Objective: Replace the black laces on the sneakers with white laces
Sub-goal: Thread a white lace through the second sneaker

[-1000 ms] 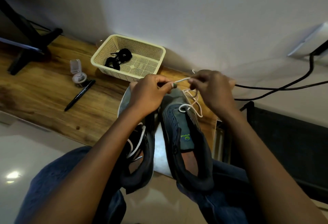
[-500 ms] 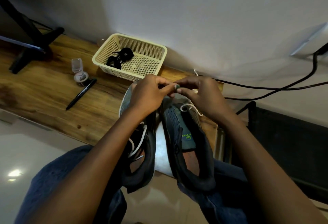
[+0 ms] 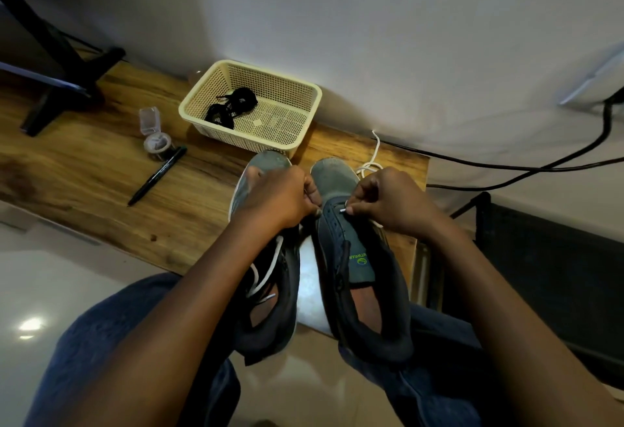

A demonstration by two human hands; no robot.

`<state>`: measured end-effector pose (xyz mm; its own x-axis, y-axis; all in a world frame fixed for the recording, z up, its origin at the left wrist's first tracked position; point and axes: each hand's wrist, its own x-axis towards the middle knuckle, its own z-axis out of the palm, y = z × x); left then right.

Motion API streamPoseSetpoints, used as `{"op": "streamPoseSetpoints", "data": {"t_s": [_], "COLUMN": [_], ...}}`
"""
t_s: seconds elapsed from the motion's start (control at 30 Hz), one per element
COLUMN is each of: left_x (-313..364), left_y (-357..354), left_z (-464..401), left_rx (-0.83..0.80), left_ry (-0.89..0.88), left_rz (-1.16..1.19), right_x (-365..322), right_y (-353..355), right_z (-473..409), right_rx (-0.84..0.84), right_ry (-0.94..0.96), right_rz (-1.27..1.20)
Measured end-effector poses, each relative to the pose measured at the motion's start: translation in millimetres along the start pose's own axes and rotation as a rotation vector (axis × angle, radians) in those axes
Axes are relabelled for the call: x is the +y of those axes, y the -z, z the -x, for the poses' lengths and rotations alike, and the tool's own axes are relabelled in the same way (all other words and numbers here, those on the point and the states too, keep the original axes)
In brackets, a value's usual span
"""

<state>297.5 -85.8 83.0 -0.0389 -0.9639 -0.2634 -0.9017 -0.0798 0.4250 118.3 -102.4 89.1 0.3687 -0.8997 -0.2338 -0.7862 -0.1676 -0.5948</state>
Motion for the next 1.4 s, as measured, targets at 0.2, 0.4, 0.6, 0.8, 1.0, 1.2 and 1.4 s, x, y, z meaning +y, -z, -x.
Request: {"op": "streamPoseSetpoints", "data": {"t_s": [0.2,0.4,0.6,0.8,1.0,1.2,1.4], "left_x": [-1,1,2,2,1,-2,0], "left_y": [0,1,-1,-2,-3,-3,0], "left_z": [0,2,2,2,0,-2,0], "left_rx": [0.011,0.01,0.013,0.01,0.001,-0.072,-0.068], "left_ry": [-0.028,-0.049,-0.061,-0.071,-0.062,-0.019,-0.014], "left_rz": [-0.006,-0.017,-0.036,-0.025,0.007,0.108,0.099], "right_x": [-4,-7,-14,-16,-13,-14,-18], "right_y": [-15,-22,-30,-37,-42,-46,-50], "right_z": [-4,-4,-1,-1,-4,-1,0], "right_rx": [0.04,0.042,0.06,0.069,0.085,0.114,0.143], "right_ry": [-0.001,-0.042,-0.041,-0.085,-0.197,-0.206,-0.116], "right_rz": [0.079,0.154,0.238,0.239,0.009,0.023,0.181]}}
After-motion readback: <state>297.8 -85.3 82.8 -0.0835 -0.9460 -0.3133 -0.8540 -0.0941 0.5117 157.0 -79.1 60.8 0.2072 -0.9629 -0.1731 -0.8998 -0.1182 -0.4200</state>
